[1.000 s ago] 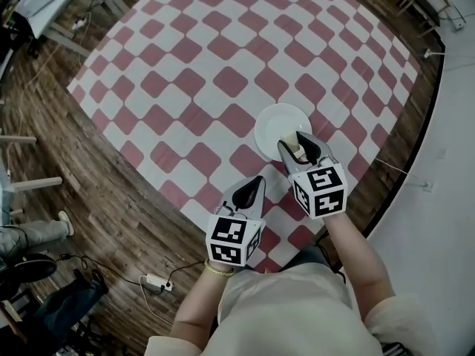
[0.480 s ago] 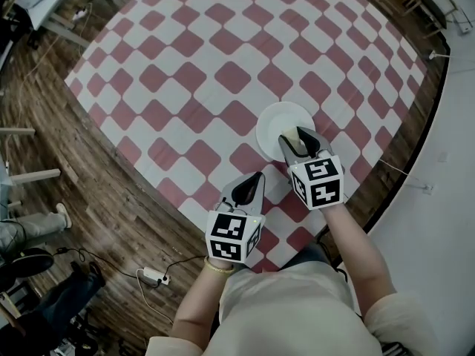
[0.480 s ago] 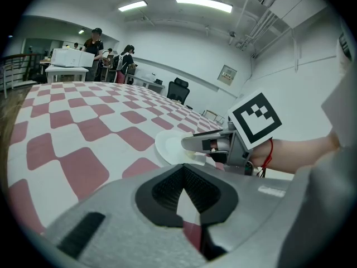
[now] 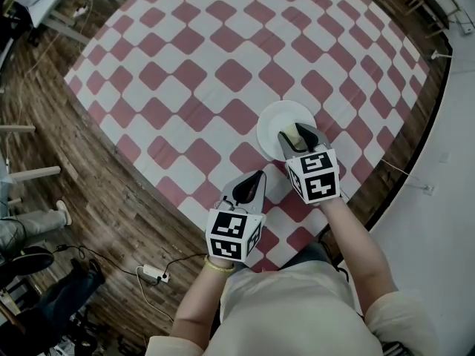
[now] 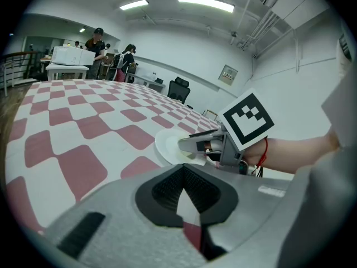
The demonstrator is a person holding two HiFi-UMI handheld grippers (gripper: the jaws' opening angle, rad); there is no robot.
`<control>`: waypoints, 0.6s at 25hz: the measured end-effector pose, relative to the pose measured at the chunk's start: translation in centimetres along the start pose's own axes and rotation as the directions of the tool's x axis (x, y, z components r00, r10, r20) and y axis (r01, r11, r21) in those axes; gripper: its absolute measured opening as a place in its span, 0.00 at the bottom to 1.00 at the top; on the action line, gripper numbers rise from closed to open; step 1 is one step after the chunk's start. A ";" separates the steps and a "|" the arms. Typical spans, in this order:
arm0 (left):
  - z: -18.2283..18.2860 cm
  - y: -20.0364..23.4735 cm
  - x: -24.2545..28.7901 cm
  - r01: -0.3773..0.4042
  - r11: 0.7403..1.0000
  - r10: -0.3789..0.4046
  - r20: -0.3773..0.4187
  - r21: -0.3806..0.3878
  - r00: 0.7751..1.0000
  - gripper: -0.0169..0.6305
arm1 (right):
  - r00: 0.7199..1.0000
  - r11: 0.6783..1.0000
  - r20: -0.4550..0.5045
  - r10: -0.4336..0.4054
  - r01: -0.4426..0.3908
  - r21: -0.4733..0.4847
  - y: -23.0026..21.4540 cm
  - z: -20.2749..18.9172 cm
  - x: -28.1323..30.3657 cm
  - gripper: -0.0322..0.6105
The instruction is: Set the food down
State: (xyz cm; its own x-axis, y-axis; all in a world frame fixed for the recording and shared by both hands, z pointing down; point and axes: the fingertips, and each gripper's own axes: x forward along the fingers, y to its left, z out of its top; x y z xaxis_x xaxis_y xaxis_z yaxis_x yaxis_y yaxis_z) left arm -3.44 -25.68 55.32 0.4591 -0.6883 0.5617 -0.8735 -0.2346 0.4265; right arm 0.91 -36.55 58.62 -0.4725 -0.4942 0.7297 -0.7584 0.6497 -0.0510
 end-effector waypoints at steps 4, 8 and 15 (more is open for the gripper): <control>-0.1 -0.1 -0.1 0.003 1.000 -0.003 -0.001 0.001 1.000 0.03 | 1.000 1.000 -0.012 -0.006 0.006 -0.015 0.0 0.0 0.3 0.32; -0.1 -0.1 -0.4 0.004 1.000 -0.004 0.000 0.000 1.000 0.03 | 0.999 0.999 -0.037 -0.012 0.010 -0.047 0.2 -0.1 0.6 0.32; -0.2 -0.2 -0.7 0.008 1.000 -0.008 0.004 0.000 1.000 0.03 | 0.999 0.998 -0.036 -0.032 0.030 -0.063 0.3 -0.1 0.7 0.32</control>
State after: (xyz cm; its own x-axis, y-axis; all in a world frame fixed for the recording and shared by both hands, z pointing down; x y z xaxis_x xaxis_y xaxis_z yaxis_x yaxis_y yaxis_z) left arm -3.54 -25.02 54.97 0.4658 -0.6891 0.5551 -0.8696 -0.2404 0.4313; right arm 0.43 -36.60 59.19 -0.4316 -0.4936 0.7551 -0.7421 0.6702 0.0139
